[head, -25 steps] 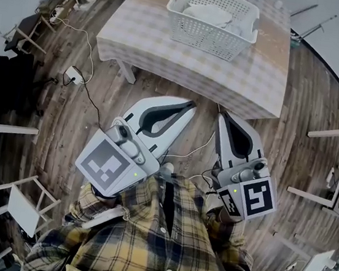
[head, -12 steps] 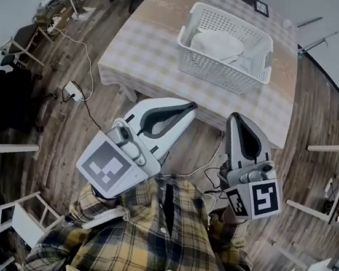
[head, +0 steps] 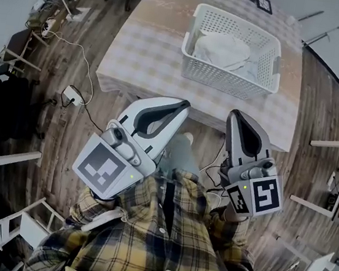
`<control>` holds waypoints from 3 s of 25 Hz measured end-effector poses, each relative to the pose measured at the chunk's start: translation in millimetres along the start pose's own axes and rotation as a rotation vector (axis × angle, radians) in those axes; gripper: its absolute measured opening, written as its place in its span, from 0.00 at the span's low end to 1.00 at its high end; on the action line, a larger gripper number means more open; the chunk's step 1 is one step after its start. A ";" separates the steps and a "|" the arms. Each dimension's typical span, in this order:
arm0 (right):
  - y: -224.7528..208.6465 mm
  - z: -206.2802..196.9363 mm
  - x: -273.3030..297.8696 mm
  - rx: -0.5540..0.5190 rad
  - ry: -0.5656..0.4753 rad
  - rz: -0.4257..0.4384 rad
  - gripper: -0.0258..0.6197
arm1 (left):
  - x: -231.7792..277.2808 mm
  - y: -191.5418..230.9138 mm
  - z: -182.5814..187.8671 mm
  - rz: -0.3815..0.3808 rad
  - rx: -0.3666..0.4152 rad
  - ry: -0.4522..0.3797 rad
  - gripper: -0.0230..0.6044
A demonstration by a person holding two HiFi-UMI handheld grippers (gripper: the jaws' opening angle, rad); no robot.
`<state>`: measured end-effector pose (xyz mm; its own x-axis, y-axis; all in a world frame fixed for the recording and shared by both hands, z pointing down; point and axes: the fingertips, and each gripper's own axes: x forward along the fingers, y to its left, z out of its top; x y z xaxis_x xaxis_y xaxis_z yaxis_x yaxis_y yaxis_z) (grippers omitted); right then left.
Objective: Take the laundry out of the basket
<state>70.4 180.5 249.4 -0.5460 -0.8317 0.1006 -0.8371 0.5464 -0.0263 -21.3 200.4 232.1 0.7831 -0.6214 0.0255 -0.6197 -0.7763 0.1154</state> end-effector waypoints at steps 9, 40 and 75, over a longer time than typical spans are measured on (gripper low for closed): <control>-37.2 -2.5 58.0 -0.005 0.020 0.022 0.06 | 39.6 51.2 1.0 0.023 -0.005 0.002 0.05; -241.7 3.2 183.0 0.053 0.096 -0.022 0.06 | 264.3 159.4 9.2 -0.040 -0.005 0.136 0.05; -229.9 -115.5 206.3 -0.255 0.653 0.420 0.44 | 309.6 170.9 -116.5 -0.319 0.364 0.700 0.41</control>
<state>154.0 -105.4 391.1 -0.6173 -0.3701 0.6942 -0.4904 0.8710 0.0283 121.3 -112.4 375.4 0.7006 -0.2510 0.6680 -0.2476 -0.9634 -0.1023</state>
